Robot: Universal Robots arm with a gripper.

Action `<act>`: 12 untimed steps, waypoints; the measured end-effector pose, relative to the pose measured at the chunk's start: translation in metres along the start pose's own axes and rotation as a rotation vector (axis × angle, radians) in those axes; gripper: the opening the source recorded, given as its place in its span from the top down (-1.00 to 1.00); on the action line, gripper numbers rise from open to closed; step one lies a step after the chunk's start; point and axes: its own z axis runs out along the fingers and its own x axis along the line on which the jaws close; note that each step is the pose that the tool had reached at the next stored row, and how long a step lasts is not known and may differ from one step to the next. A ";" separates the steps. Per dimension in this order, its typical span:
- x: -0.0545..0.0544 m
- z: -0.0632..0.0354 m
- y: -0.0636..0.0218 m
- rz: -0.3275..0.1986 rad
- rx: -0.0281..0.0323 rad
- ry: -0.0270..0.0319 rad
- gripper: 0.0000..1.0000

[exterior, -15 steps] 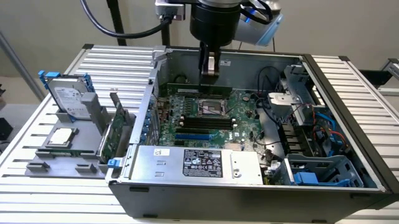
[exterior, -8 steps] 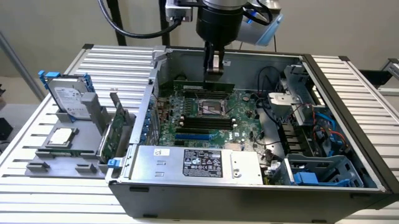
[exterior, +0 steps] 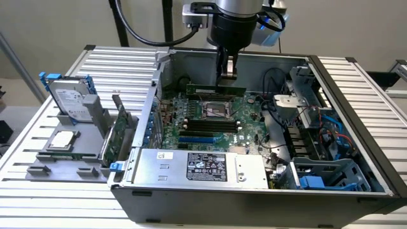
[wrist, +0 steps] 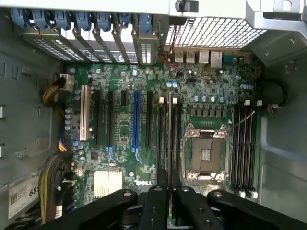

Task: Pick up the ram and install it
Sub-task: 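Insert the ram into the slot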

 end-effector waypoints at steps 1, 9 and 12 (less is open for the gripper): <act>0.000 0.0000 0.0000 0.000 0.0000 0.0000 1.00; 0.000 0.0000 0.0000 0.000 0.0000 0.0001 1.00; 0.000 0.0000 0.0000 0.000 0.0000 0.0001 1.00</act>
